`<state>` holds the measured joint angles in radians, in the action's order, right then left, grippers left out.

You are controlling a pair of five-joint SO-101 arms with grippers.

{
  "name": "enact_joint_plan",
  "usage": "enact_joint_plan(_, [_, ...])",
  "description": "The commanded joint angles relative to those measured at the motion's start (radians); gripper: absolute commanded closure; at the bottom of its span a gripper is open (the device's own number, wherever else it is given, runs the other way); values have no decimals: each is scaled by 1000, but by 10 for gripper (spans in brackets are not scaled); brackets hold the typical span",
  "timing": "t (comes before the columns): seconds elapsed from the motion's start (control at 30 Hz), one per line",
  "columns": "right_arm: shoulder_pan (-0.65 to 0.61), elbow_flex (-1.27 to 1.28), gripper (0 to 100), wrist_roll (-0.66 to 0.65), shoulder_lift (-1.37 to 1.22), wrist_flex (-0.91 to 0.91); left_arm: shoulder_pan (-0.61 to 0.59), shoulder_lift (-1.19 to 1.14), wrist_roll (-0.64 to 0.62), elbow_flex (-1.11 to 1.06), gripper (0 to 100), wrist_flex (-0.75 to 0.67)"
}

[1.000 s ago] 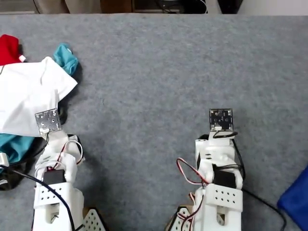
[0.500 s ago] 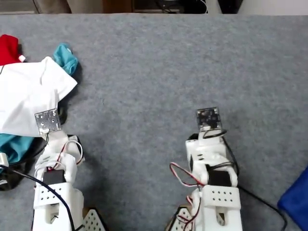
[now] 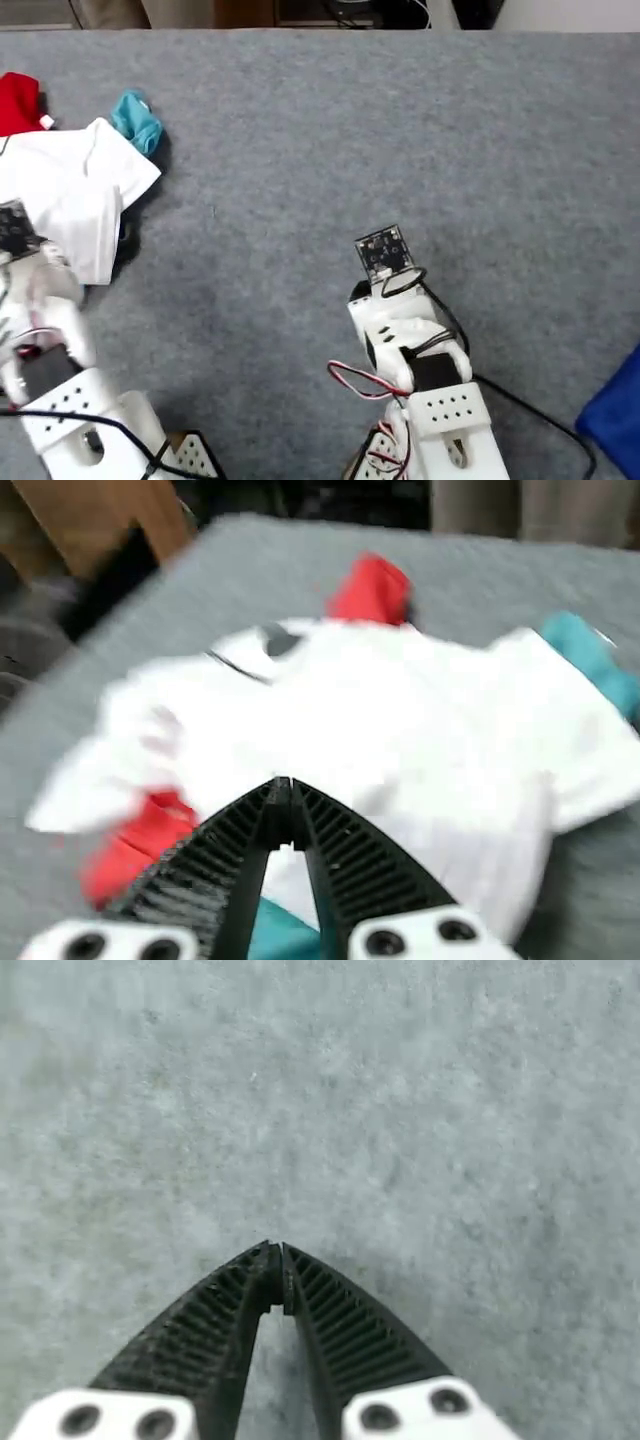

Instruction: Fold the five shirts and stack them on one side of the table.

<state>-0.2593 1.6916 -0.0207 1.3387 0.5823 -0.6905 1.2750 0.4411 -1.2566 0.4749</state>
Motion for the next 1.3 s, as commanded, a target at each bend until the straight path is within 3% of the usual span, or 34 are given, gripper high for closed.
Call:
enact_joint_plan(0.0, [-19, -84, 992, 11, 19, -129, -81, 10, 109, 140, 980, -25])
enact_joint_plan(0.17, [-42, -243, 991, 11, 10, -97, -138, -44, 86, 279, 980, 18])
enact_joint_plan(0.43, [-48, -636, 991, 11, -93, 186, -164, -529, -38, 916, 980, 471])
enact_joint_plan(0.63, [-48, -921, 992, 12, -372, 170, -170, -912, -49, 1335, 980, 707])
enact_joint_plan(0.83, [-99, -1224, 977, 60, -720, 169, -175, -1216, -60, 1590, 979, 756])
enact_joint_plan(1.07, [-237, -1535, 691, 68, -1082, 186, -181, -1600, -204, 1837, 875, 735])
enact_joint_plan(1.27, [-387, -1715, 737, 68, -1300, 186, -147, -1845, -270, 1969, 871, 736])
